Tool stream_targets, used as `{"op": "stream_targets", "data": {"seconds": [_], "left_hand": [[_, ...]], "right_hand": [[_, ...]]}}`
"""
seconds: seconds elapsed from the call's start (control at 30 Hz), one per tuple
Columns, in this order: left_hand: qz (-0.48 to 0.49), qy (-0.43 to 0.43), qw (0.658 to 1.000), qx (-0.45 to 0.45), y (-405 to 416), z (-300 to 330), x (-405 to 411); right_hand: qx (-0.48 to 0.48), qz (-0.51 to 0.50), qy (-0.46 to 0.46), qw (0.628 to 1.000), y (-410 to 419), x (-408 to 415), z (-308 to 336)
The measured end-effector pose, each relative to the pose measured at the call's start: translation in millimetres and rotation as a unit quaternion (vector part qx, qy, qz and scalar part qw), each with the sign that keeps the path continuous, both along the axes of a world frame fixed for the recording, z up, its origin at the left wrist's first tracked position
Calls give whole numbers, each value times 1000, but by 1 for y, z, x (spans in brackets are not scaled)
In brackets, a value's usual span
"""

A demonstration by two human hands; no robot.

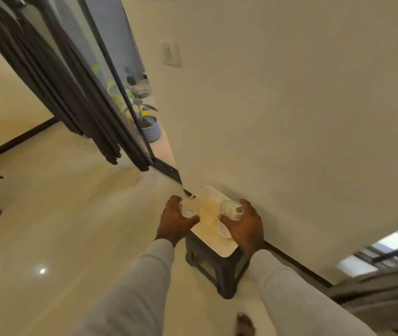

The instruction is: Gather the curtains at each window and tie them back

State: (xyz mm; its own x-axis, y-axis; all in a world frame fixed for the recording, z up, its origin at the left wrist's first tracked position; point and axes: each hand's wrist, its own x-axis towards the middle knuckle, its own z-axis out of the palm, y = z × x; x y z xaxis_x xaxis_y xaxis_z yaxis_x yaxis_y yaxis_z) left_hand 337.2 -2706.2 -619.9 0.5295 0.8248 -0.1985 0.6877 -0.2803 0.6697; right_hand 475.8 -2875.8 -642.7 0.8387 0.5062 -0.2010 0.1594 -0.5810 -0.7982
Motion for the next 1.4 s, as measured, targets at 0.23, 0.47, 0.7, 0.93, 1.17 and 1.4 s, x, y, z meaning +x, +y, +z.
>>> {"op": "stream_targets", "data": {"seconds": [0.23, 0.47, 0.7, 0.93, 1.17, 1.4], "left_hand": [[-63, 45, 997, -27, 86, -90, 42], [-174, 145, 973, 44, 161, -182, 83], [-284, 193, 935, 91, 210, -248, 108], [-414, 245, 856, 190, 231, -274, 133], [-489, 278, 792, 236, 242, -296, 156], [-488, 288, 788, 241, 240, -304, 164]], "right_hand": [[-30, 19, 52, 998, 84, 30, -88], [-157, 25, -2, 987, 152, 51, -203], [-314, 70, -149, 935, 188, 61, -281], [-361, 92, -176, 911, 199, 66, -299], [-365, 96, -172, 910, 207, 70, -306], [-369, 91, -171, 909, 206, 67, -303]]}}
